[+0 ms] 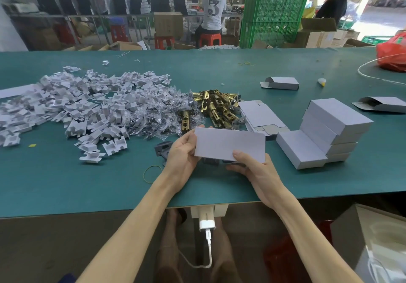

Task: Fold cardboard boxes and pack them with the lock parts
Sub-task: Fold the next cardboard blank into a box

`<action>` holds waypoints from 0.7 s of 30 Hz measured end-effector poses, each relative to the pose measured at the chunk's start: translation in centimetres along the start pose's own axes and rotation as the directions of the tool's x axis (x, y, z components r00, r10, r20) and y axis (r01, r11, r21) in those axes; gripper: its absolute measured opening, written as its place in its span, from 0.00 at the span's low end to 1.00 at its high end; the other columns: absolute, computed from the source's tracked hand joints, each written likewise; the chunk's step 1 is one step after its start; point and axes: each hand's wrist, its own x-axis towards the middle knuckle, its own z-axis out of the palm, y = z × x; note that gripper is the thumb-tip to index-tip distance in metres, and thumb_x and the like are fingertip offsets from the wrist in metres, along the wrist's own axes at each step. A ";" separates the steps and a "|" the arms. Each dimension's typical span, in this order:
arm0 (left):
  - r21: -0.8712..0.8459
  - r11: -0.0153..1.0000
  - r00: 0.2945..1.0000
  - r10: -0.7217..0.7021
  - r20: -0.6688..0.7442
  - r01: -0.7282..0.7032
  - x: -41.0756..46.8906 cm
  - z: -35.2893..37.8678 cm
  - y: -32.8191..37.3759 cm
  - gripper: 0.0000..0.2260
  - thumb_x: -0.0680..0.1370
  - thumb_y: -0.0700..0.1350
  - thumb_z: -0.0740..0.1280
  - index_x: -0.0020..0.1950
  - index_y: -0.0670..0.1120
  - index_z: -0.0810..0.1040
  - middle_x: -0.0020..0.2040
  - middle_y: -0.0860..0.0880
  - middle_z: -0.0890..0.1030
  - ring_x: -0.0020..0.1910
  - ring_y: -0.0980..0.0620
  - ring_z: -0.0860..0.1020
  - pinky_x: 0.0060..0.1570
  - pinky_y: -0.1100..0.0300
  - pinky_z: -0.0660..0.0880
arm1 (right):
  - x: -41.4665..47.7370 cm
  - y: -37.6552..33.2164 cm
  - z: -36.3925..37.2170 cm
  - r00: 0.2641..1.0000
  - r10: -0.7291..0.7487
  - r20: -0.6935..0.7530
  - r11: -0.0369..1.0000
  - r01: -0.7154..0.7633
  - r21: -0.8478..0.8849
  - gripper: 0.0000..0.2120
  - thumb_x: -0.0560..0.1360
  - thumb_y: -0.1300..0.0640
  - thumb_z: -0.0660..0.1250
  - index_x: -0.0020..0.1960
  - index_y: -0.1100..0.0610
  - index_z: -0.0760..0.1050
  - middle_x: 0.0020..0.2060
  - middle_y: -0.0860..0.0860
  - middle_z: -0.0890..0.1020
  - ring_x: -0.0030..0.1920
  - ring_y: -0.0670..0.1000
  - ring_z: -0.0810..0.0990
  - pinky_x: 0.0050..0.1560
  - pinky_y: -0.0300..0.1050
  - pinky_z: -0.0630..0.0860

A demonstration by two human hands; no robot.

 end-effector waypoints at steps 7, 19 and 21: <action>0.030 0.999 1.000 -0.014 0.020 0.013 0.0 0.5 -0.1 0.12 0.86 0.45 0.59 0.69 0.48 0.75 0.58 0.52 0.86 0.57 0.55 0.83 0.58 0.58 0.81 | -0.3 0.0 0.4 0.999 -0.015 -0.029 0.999 0.014 -0.050 0.17 0.75 0.54 0.73 0.61 0.59 0.80 0.56 0.56 0.85 0.56 0.57 0.84 0.52 0.46 0.82; -0.018 1.000 1.000 -0.017 -0.010 0.017 0.1 0.1 0.0 0.15 0.88 0.43 0.57 0.74 0.45 0.73 0.63 0.48 0.85 0.59 0.52 0.82 0.53 0.57 0.82 | -0.5 -0.7 0.7 1.000 -0.003 -0.007 1.000 0.003 0.011 0.08 0.76 0.56 0.72 0.53 0.47 0.86 0.55 0.53 0.86 0.55 0.52 0.84 0.51 0.43 0.81; -0.027 0.999 1.000 -0.023 -0.018 0.023 0.2 0.0 0.1 0.15 0.88 0.42 0.57 0.74 0.44 0.73 0.63 0.47 0.84 0.59 0.52 0.82 0.54 0.57 0.82 | -0.5 -0.6 0.6 1.000 0.001 -0.001 1.000 -0.001 0.002 0.08 0.76 0.56 0.73 0.54 0.47 0.85 0.55 0.53 0.86 0.55 0.52 0.84 0.51 0.43 0.81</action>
